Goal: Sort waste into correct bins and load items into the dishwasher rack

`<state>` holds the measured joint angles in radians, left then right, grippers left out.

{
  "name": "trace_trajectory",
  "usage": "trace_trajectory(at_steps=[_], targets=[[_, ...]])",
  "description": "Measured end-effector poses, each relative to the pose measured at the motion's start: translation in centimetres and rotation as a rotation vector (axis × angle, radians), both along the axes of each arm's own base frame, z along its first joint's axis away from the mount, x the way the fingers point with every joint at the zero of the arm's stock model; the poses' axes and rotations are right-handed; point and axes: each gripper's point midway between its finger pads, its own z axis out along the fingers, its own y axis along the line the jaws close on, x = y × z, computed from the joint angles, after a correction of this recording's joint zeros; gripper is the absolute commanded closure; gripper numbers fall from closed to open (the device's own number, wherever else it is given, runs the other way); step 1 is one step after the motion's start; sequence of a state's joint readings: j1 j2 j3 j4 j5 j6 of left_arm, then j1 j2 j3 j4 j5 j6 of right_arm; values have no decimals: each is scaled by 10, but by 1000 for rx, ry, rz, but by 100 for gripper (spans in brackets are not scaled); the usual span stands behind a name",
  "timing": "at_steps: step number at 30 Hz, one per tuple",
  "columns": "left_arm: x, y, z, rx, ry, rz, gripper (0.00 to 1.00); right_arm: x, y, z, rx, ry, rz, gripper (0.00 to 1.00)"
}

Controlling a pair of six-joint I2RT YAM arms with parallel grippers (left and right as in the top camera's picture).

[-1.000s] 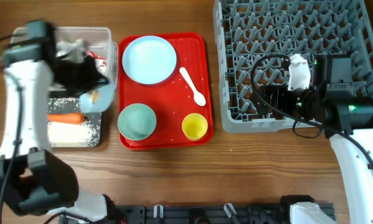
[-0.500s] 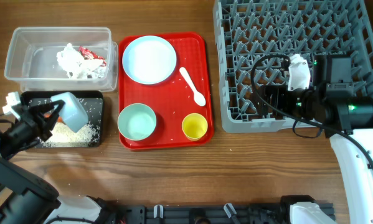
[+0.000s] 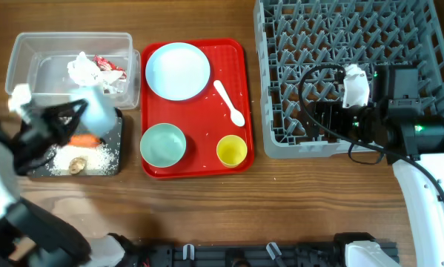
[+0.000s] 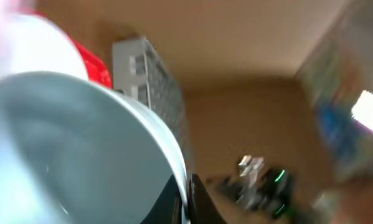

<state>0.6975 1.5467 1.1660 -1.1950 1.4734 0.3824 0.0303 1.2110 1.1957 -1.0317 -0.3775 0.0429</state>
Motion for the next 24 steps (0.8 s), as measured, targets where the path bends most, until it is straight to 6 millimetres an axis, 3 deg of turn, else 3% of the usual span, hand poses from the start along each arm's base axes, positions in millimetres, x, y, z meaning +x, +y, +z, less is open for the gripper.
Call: trace_trajectory(at_steps=[2,3,4,7,9,14,16,17,20,24], targets=[[12,-50,23,202,-119,-159,96,0,0,0,0,2,0,0],[18,-67,24,251,-125,-204,96,1,0,0,0,-2,0,0],[34,-106,13,375,-106,-270,96,0,0,0,0,-1,1,0],[47,-173,-20,621,-26,-304,96,1,1,-1,0,0,2,0],[40,-229,-54,876,-17,-329,96,1,1,-1,0,0,2,0],[41,-269,-121,1230,3,-303,96,1,1,0,0,-1,2,0],[42,-270,-147,1296,46,-300,96,1,1,0,0,-1,2,0],[46,-266,-169,1339,97,-291,96,1,1,0,0,-2,2,0],[50,-262,-196,1376,149,-283,80,2,1,0,0,-4,2,0],[58,-264,-195,1365,135,-247,53,1,1,0,0,-4,2,0]])
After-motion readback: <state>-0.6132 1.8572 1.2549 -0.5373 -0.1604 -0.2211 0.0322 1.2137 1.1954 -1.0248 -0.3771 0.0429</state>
